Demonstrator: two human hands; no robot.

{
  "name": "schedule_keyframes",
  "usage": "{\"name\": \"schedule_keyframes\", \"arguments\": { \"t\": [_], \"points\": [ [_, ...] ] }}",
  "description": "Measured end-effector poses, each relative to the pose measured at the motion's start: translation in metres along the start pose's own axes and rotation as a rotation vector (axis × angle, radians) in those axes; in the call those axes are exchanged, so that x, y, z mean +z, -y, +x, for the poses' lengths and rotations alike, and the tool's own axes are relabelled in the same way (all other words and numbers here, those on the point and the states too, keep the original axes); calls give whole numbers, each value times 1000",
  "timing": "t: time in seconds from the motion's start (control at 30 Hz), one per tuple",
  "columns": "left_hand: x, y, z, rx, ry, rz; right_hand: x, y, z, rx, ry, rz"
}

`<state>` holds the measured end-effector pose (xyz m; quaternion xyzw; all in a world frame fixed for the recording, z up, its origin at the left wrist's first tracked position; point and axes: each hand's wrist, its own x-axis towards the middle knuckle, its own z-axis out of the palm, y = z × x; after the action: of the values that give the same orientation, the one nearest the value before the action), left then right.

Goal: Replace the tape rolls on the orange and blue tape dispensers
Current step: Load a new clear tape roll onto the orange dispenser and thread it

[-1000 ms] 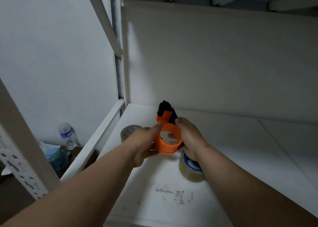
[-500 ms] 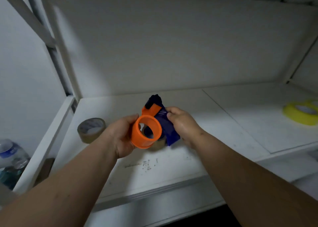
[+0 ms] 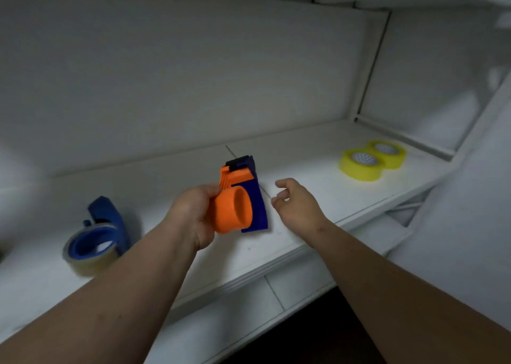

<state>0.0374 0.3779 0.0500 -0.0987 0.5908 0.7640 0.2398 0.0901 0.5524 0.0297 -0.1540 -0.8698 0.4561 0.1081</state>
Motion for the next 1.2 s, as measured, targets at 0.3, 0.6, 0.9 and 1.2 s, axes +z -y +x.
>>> {"name": "schedule_keyframes", "arguments": {
  "t": [0.3, 0.6, 0.9, 1.2],
  "points": [
    [133, 29, 45, -47, 2, -30, -112, -84, 39, 59, -51, -27],
    [201, 24, 127, -52, -1, 17, -154, -148, 118, 98, -130, -227],
    [244, 15, 194, -94, 53, -18, -194, -193, 195, 149, -179, -659],
    [259, 28, 214, -62, -41, -66, -201, -231, 240, 101, 36, -973]
  ]
}}
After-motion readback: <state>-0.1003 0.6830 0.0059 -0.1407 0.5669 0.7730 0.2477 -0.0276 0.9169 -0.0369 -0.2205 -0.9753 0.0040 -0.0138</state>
